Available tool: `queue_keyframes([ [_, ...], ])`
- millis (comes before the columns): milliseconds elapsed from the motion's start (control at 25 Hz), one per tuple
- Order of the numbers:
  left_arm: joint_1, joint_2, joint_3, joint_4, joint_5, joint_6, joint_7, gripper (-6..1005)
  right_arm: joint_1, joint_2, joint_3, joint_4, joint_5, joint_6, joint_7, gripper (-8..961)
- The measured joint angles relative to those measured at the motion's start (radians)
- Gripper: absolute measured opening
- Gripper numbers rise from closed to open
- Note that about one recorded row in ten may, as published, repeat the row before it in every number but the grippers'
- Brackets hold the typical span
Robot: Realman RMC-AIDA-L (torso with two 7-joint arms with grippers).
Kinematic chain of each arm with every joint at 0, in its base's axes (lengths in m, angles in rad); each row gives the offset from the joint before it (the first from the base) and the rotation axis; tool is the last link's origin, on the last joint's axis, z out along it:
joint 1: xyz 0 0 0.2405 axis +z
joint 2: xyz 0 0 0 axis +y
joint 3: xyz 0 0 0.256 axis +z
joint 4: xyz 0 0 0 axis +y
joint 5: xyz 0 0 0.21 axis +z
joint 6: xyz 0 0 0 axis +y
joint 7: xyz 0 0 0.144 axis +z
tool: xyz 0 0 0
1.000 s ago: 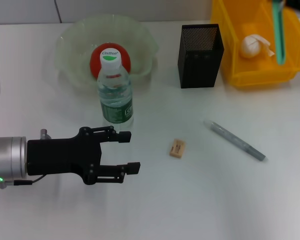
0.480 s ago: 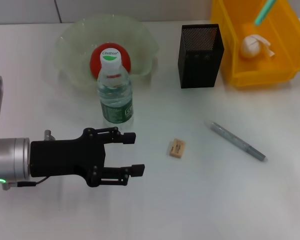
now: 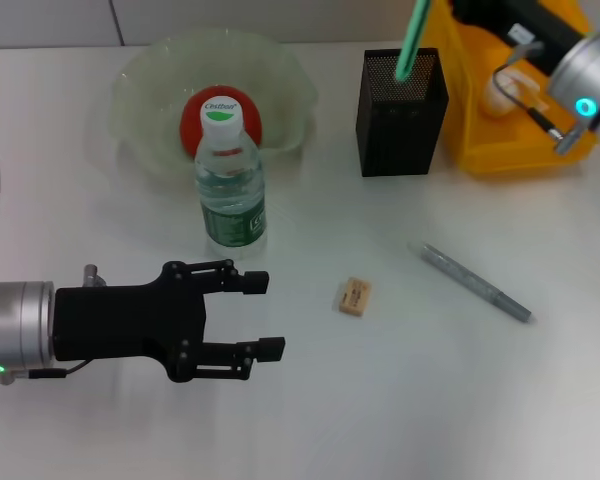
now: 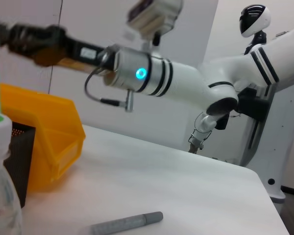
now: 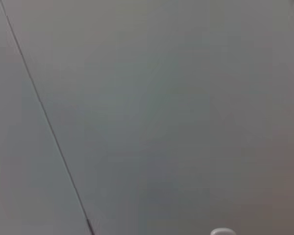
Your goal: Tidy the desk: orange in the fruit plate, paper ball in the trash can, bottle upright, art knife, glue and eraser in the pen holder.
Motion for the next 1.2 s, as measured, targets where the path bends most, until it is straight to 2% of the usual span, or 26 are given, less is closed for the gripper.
queue_keyframes([
  [200,0.002,0.002,0.000,0.000,0.000,-0.004,0.001,783,0.012,0.002,-0.038,0.016,0.002,0.019,0.002,180],
  [360,0.015,0.004,-0.001,0.000,0.000,-0.007,0.002,783,0.011,0.002,-0.072,0.010,0.001,0.014,0.026,270],
  [480,0.019,0.005,-0.002,0.000,0.000,-0.006,0.002,783,0.001,-0.003,-0.152,-0.025,0.000,0.011,0.092,337],
  [520,0.022,0.005,-0.002,0.000,0.000,-0.003,0.002,783,-0.028,-0.011,-0.249,-0.108,-0.028,0.008,0.199,359],
  [560,0.023,0.006,-0.002,0.000,0.000,-0.001,0.002,783,-0.028,-0.011,-0.249,-0.108,-0.028,0.008,0.199,382],
  [600,0.025,0.006,-0.002,0.000,0.000,0.001,0.002,783,-0.051,-0.016,-0.291,-0.166,-0.057,0.008,0.271,404],
  [680,0.025,0.007,-0.002,0.000,0.000,0.002,0.002,783,-0.114,-0.026,-0.342,-0.342,-0.184,-0.019,0.459,551],
  [720,0.028,0.009,-0.001,0.000,0.000,0.004,0.002,783,-0.167,-0.032,-0.349,-0.553,-0.362,-0.097,0.663,624],
  [760,0.029,0.011,0.001,0.000,0.000,0.004,0.000,783,-0.167,-0.032,-0.349,-0.553,-0.362,-0.097,0.663,641],
  [880,0.029,0.012,0.003,0.000,0.000,0.004,-0.002,783,-0.206,-0.025,-0.311,-0.895,-0.647,-0.302,0.942,690],
  [920,0.028,0.016,0.009,0.000,0.000,0.007,-0.007,783,-0.205,-0.021,-0.291,-1.103,-0.778,-0.445,1.106,707],
  [960,0.028,0.016,0.009,0.000,0.000,0.008,-0.007,783,-0.205,-0.021,-0.291,-1.103,-0.778,-0.445,1.106,706],
  [1040,0.028,0.016,0.009,0.000,0.001,0.008,-0.007,783,-0.186,-0.020,-0.288,-1.250,-0.866,-0.551,1.230,704],
  [1080,0.028,0.016,0.009,0.000,0.001,0.008,-0.007,783,-0.165,-0.020,-0.290,-1.320,-0.925,-0.617,1.308,703],
  [1120,0.028,0.016,0.009,0.000,0.001,0.009,-0.010,783,-0.106,-0.024,-0.299,-1.423,-1.027,-0.731,1.424,702],
  [1160,0.028,0.016,0.009,0.000,0.001,0.009,-0.010,783,-0.106,-0.024,-0.299,-1.423,-1.027,-0.731,1.424,702],
  [1200,0.028,0.016,0.009,0.000,0.002,0.010,-0.011,783,-0.073,-0.024,-0.304,-1.450,-1.073,-0.783,1.462,702],
])
